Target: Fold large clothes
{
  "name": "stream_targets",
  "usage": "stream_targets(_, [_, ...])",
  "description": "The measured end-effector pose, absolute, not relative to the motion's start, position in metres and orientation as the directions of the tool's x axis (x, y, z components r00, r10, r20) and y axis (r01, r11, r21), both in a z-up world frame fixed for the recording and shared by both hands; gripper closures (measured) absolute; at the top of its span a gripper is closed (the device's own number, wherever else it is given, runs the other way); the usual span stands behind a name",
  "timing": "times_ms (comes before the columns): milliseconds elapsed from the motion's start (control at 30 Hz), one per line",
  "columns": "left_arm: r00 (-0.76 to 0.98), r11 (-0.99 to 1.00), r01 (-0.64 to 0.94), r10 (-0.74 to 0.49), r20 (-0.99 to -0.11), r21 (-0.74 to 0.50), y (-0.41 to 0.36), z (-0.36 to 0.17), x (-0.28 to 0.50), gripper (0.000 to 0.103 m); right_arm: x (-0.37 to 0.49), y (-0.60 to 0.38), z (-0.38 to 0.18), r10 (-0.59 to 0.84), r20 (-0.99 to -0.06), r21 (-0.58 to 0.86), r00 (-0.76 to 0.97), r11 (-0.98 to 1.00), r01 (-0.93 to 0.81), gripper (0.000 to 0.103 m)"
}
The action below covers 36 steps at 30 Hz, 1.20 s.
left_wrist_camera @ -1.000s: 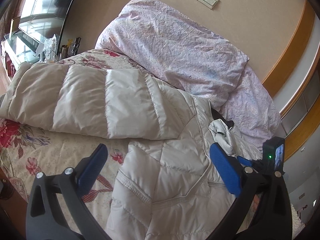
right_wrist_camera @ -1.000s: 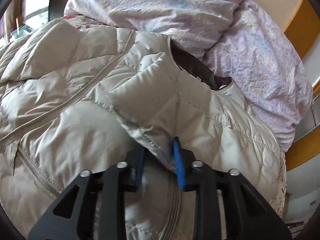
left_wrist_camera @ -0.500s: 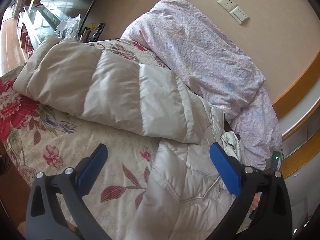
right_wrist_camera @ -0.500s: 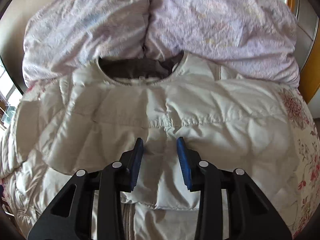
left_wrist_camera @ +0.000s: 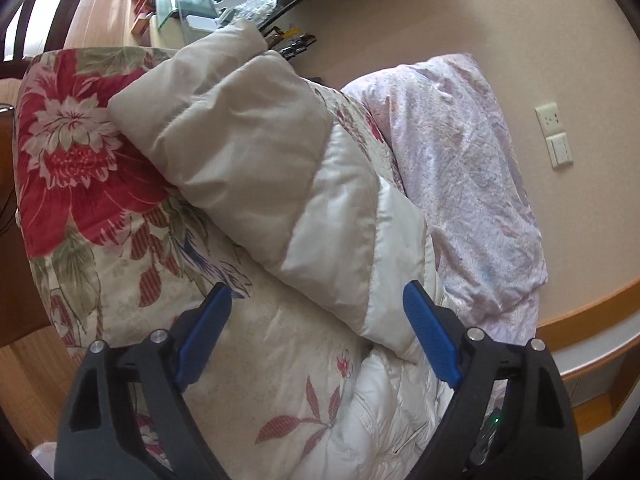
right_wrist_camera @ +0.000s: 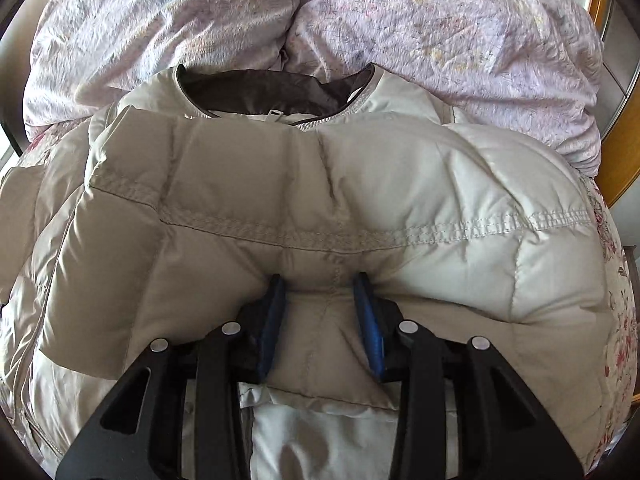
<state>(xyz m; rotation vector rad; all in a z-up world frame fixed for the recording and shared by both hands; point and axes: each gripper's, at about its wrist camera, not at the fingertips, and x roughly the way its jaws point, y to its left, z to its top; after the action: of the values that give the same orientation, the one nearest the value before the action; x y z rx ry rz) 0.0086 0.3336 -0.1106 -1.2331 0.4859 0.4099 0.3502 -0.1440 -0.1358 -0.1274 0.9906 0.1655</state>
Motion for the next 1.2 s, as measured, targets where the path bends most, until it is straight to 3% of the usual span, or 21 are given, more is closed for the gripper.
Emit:
stream_targets(400, [0.834,0.152,-0.551,0.126,-0.537,-0.821,0.366,-0.121,0.017,0.046,0.348,-0.146,-0.134,0.105,-0.833,-0.002,0.543,0.981,-0.193,0.064])
stream_targets(600, [0.845,0.09,-0.53,0.143,-0.516,-0.843,0.38,-0.13,0.008,0.071,0.348,-0.145,-0.133,0.106,-0.832,-0.001,0.545,0.981,-0.193,0.064])
stream_targets(667, [0.838,0.102,-0.541,0.146,-0.526,-0.835,0.383,-0.131,0.01,0.088,0.348,-0.145,-0.133,0.107,-0.832,-0.001,0.545,0.981,-0.194,0.064])
stream_targets(733, [0.837,0.128,-0.544,0.148,-0.526,-0.829,0.385,-0.127,0.014,0.093,0.348,-0.145,-0.133,0.106,-0.831,-0.004,0.547,0.981,-0.196,0.064])
stream_targets(1033, [0.855,0.408,-0.517,0.208,-0.474,-0.753,0.367,-0.038,0.046,0.096,0.347,-0.141,-0.134,0.093,-0.827,-0.031,0.555,0.977,-0.21,0.064])
stream_targets(1200, [0.909,0.604,-0.4,0.163,-0.384,-0.69,0.322,0.028,0.081,0.096,0.342,-0.127,-0.136,0.009,-0.807,-0.153,0.59,0.962,-0.225,0.064])
